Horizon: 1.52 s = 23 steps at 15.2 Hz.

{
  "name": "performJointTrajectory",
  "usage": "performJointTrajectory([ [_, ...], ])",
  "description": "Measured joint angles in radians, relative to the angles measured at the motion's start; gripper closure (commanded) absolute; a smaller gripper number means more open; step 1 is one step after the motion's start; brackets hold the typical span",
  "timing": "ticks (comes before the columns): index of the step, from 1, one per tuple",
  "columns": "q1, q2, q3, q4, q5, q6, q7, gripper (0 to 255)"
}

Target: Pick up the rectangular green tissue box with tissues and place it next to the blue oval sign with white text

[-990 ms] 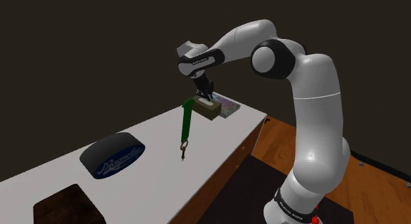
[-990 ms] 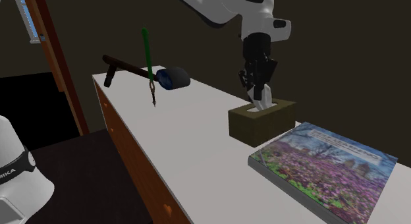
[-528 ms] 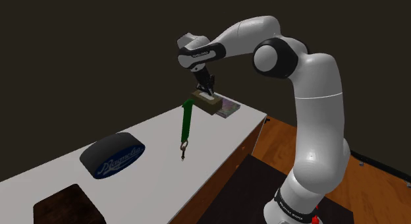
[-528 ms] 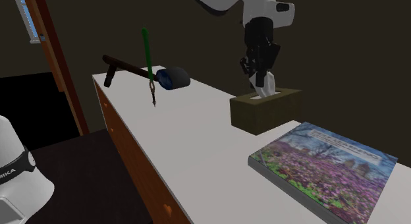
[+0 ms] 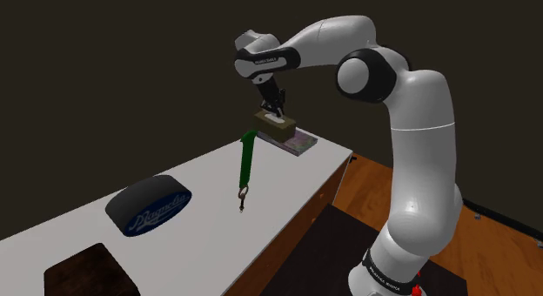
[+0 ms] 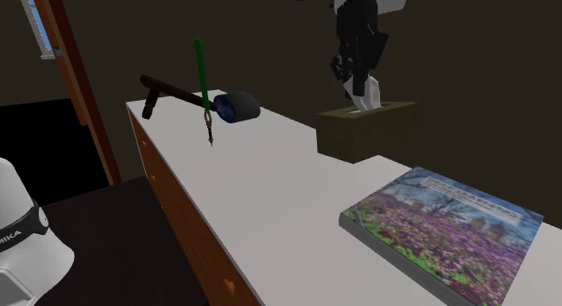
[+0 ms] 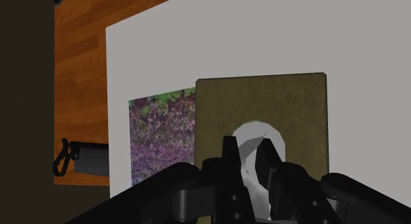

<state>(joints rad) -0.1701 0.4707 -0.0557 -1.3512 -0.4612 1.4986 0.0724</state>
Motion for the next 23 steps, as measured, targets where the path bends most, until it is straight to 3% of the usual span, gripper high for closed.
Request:
performJointTrajectory([
  [17, 0.014, 0.019, -0.009, 0.245, -0.011, -0.205, -0.098, 255],
  [23, 0.018, 0.07, -0.018, 0.406, -0.022, -0.302, -0.153, 255],
])
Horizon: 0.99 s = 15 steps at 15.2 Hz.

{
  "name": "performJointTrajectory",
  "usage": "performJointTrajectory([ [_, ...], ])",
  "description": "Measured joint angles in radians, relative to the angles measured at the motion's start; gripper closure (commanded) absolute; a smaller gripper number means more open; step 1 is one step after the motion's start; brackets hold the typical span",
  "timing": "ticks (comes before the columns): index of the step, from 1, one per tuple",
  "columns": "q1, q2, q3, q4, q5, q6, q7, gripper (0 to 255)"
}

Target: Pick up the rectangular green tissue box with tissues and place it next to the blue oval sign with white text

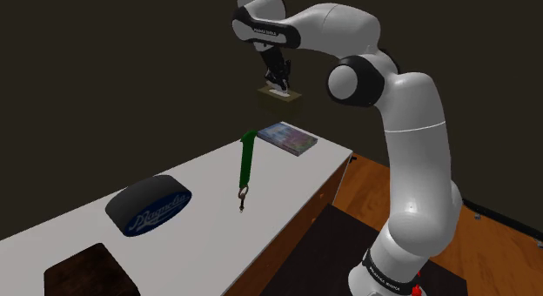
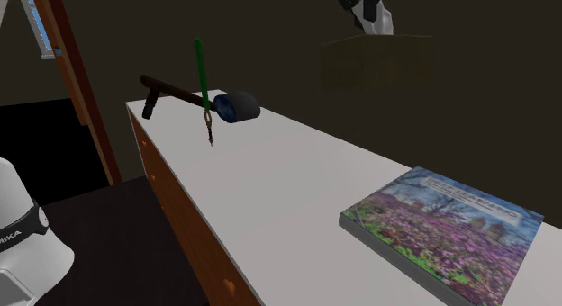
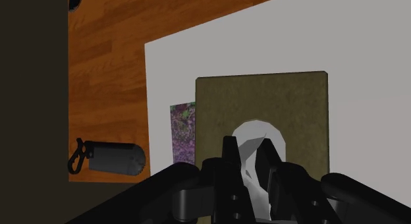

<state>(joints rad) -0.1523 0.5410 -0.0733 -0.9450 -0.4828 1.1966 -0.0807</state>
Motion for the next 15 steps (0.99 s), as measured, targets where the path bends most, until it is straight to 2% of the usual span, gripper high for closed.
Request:
performJointTrajectory([
  [2, 0.003, 0.02, -0.003, 0.054, -0.003, -0.031, -0.016, 255],
  [8, 0.078, -0.102, 0.032, -0.121, 0.013, -0.032, 0.105, 255],
  [15, 0.181, -0.193, 0.085, -0.234, 0.049, -0.077, 0.263, 255],
])
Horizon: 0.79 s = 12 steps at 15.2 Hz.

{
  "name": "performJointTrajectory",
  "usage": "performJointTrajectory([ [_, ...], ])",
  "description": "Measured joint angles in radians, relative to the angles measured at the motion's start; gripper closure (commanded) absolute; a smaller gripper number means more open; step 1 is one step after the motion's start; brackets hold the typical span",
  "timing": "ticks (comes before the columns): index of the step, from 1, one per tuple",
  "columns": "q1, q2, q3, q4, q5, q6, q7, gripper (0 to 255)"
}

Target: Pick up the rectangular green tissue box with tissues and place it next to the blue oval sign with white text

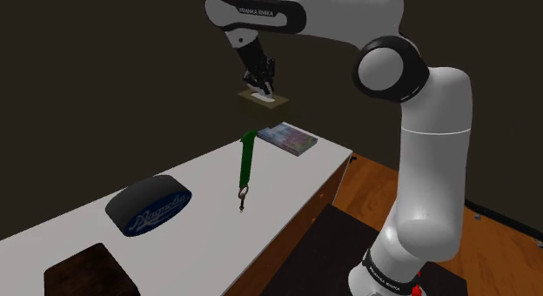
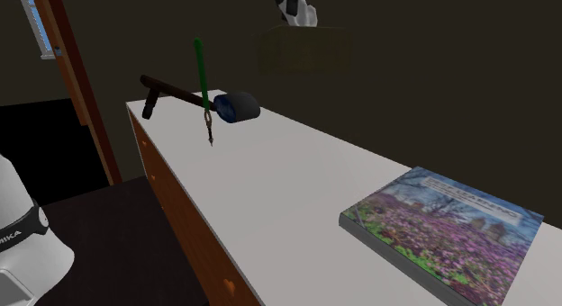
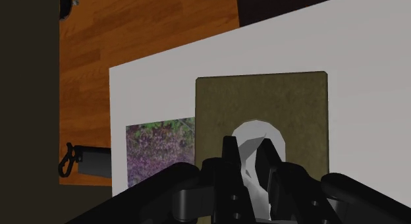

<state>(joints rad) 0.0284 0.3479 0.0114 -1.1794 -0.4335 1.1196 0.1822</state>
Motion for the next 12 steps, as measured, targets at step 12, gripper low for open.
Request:
performJointTrajectory([
  [12, 0.17, -0.005, 0.093, 0.009, 0.085, -0.109, 0.266, 255],
])
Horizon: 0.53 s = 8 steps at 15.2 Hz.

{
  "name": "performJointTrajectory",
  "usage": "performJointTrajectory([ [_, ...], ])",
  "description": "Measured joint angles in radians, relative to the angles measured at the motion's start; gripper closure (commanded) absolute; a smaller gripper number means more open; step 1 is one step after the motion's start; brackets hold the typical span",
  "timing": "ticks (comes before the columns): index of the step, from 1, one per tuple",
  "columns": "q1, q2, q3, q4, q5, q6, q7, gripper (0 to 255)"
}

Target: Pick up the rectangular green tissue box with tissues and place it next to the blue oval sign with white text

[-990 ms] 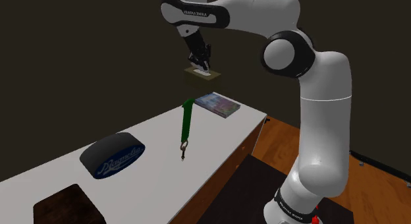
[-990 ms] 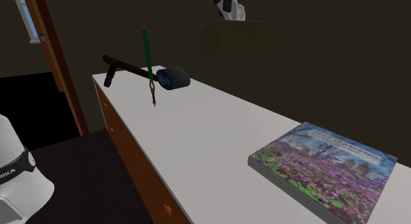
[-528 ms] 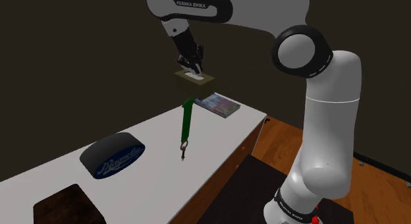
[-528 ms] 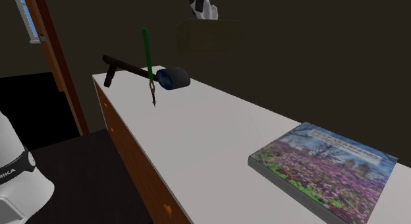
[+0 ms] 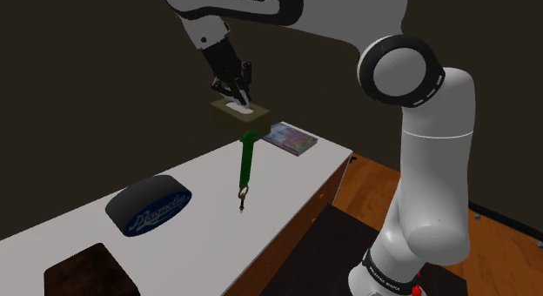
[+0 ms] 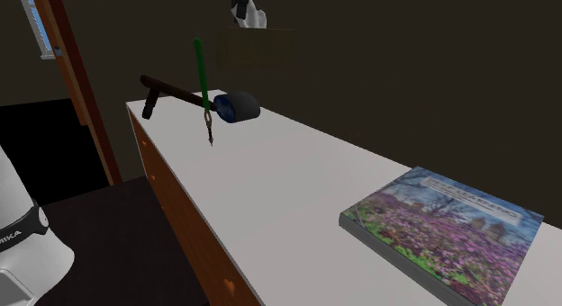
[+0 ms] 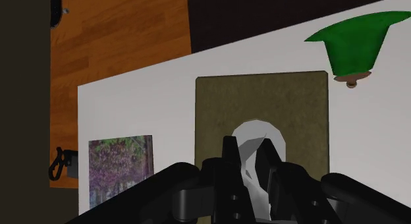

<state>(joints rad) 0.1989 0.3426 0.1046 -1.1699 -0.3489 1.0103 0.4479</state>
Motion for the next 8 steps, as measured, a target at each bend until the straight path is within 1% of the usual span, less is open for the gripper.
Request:
performJointTrajectory([
  [2, 0.032, 0.001, 0.017, -0.001, 0.02, -0.013, 0.054, 255],
  [3, 0.053, 0.034, 0.025, 0.054, 0.024, -0.04, 0.076, 255],
  [7, 0.114, 0.071, 0.05, 0.121, 0.051, -0.092, 0.16, 255],
  [8, 0.134, 0.098, 0.056, 0.161, 0.056, -0.11, 0.183, 255],
])
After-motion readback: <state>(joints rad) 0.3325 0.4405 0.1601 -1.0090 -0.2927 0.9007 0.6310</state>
